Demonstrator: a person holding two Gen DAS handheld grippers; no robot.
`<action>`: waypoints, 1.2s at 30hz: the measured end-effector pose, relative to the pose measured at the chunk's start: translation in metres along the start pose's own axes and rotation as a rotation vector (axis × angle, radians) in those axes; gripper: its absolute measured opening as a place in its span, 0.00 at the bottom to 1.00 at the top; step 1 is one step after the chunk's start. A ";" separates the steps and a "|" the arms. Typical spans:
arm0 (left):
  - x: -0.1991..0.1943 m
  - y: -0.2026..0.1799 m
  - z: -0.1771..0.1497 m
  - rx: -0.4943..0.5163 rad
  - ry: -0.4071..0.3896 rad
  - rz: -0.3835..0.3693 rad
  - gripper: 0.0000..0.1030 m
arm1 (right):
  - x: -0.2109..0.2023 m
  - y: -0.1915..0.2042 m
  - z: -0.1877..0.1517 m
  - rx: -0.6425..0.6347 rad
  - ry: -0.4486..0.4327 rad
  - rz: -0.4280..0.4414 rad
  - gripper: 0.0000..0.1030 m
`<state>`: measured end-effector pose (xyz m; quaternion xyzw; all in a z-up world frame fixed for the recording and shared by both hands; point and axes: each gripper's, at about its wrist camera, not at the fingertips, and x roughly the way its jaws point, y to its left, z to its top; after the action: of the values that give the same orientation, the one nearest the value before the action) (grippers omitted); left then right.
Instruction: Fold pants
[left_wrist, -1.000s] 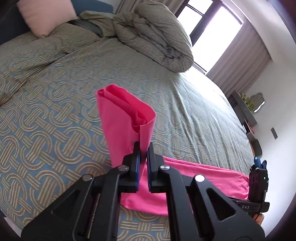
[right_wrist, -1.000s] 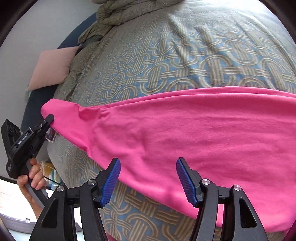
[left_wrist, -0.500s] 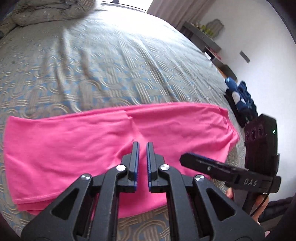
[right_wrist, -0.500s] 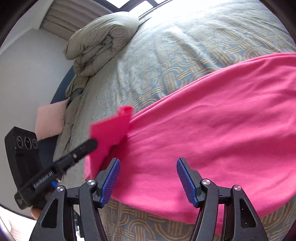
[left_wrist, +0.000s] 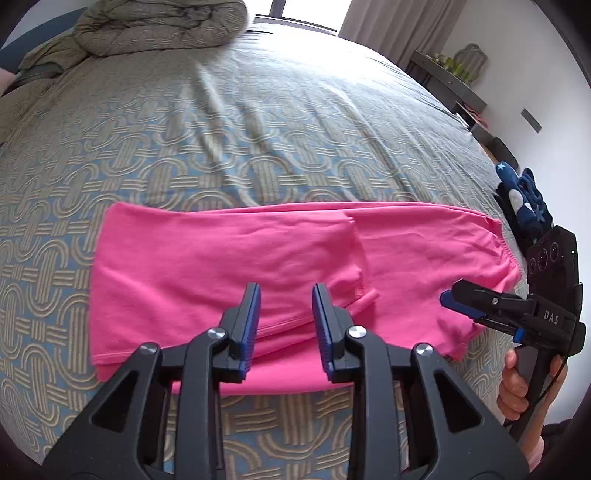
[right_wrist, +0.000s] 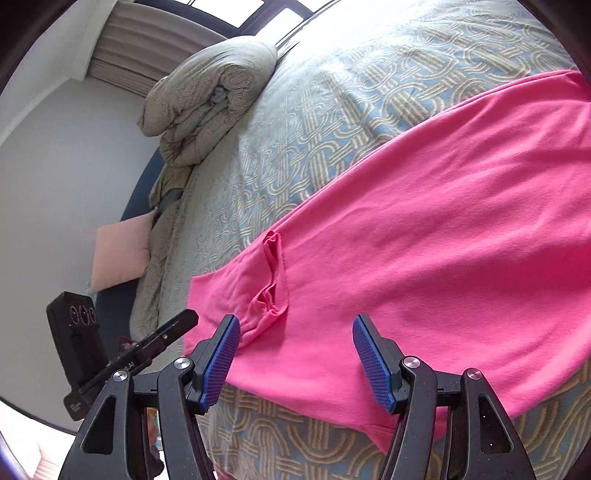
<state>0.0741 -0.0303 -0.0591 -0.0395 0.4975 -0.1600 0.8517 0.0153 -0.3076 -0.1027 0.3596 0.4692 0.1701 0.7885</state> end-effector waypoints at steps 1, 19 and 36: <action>-0.001 0.009 -0.003 -0.018 0.003 0.013 0.30 | 0.006 0.004 0.001 -0.002 0.009 0.003 0.63; 0.015 0.054 -0.031 -0.028 0.070 -0.010 0.33 | 0.080 0.097 -0.009 -0.429 0.164 -0.248 0.63; -0.025 0.136 -0.053 -0.102 0.044 0.129 0.59 | 0.107 0.100 0.006 -0.368 0.215 -0.231 0.63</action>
<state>0.0491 0.1107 -0.0953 -0.0473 0.5249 -0.0802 0.8461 0.0812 -0.1769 -0.0946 0.1336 0.5493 0.1989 0.8006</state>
